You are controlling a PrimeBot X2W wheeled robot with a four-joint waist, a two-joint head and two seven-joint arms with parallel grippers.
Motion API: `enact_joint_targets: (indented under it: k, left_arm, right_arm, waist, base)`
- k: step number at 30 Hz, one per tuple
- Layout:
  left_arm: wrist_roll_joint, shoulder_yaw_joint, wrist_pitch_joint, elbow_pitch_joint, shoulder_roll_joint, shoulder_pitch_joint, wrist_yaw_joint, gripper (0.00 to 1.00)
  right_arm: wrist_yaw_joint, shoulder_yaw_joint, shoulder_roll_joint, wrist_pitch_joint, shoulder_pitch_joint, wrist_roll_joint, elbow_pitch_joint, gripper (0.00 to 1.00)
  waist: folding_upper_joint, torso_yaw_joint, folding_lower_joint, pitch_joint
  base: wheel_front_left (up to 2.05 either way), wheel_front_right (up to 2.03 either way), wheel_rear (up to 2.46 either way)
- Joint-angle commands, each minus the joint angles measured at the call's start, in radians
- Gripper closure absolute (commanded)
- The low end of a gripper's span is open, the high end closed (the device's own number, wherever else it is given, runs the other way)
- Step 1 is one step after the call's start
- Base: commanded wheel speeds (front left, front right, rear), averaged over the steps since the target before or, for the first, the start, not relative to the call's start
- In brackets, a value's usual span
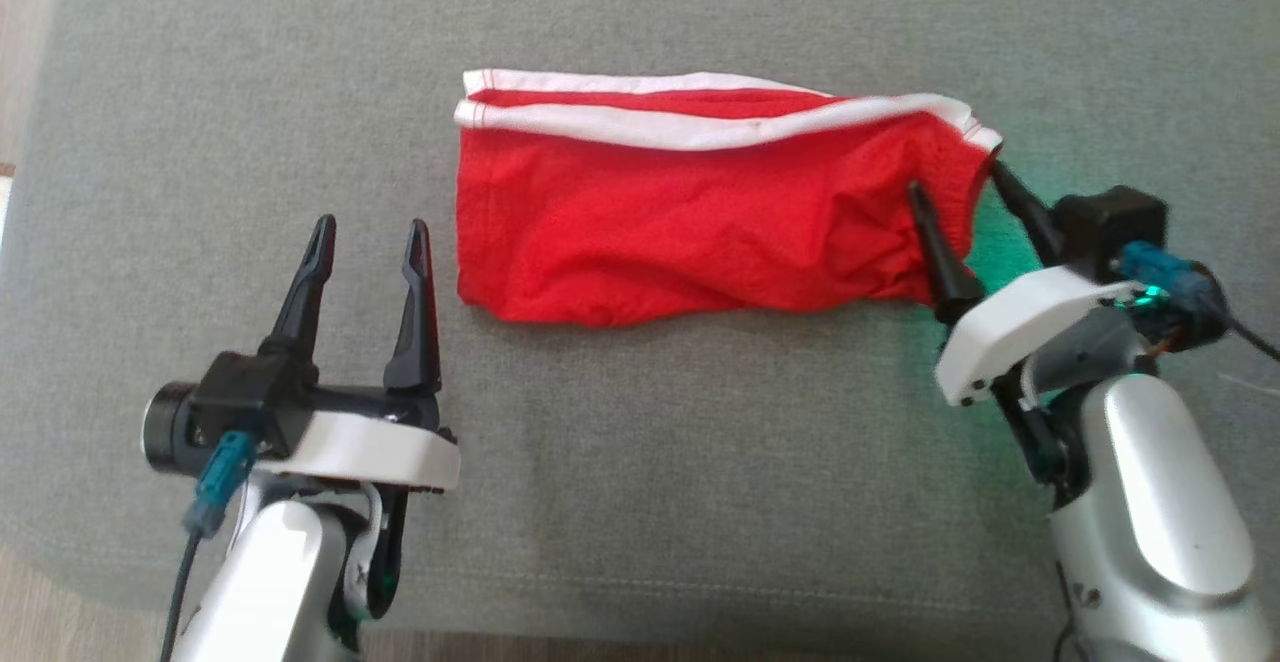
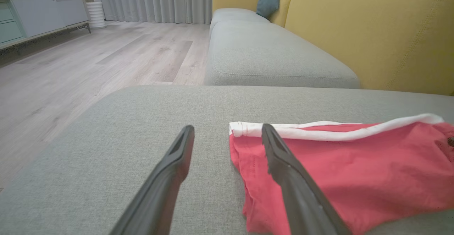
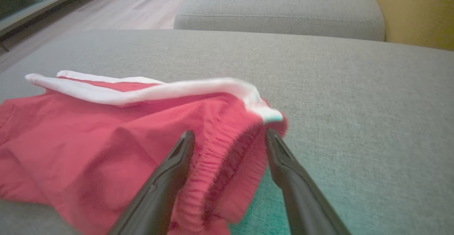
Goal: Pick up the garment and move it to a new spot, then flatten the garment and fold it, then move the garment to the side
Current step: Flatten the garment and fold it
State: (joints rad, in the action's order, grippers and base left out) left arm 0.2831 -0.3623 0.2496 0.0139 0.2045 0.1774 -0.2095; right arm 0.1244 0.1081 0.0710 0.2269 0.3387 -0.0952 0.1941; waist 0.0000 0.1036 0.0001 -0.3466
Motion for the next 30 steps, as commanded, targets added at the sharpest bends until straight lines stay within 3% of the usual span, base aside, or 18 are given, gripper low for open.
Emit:
enact_joint_targets:
  k: [1,9,16,18,19,23,30]
  left_arm:
    - [-0.014,0.048,0.012,-0.025,0.006,0.041,0.005,0.0]
    - [-0.037,0.071,0.012,-0.021,-0.027,0.053,0.035,0.0]
    - [-0.062,0.09,0.012,-0.009,-0.054,0.062,0.065,0.0]
    - [-0.068,0.096,0.012,-0.007,-0.06,0.061,0.069,0.0]
    - [-0.07,0.1,0.012,-0.006,-0.063,0.06,0.071,0.0]
    - [-0.078,0.114,0.012,0.001,-0.072,0.051,0.08,0.0]
    - [-0.089,0.131,0.012,0.011,-0.085,0.027,0.091,0.0]
  right_arm:
    - [0.006,0.006,-0.008,0.002,0.014,0.01,-0.036,0.0]
    - [0.006,-0.057,-0.015,0.079,-0.009,-0.014,0.007,0.0]
    - [0.006,-0.015,-0.02,0.206,0.008,-0.177,0.077,0.0]
    - [0.006,-0.01,-0.019,0.212,0.012,-0.22,0.073,0.79]
    - [0.006,-0.006,-0.011,0.212,0.012,-0.223,0.069,1.0]
    - [0.006,-0.02,0.025,0.198,-0.013,-0.266,0.032,1.0]
    - [0.006,-0.098,0.151,0.216,-0.106,-0.349,-0.039,1.0]
  waist:
    - [0.0,0.007,-0.0001,-0.009]
    - [0.0,0.018,-0.0001,-0.031]
    - [0.0,0.026,-0.0001,-0.044]
    - [0.0,0.025,-0.0001,-0.042]
    - [0.0,0.024,-0.0001,-0.04]
    - [0.0,0.02,-0.0001,-0.021]
    - [0.0,0.007,-0.0001,0.026]
  base:
    - [0.0,0.0,0.0]
    - [0.0,0.0,0.0]
    - [0.0,0.0,0.0]
    - [0.0,0.0,0.0]
    - [0.0,0.0,0.0]
    - [0.0,0.0,0.0]
    - [0.0,0.0,0.0]
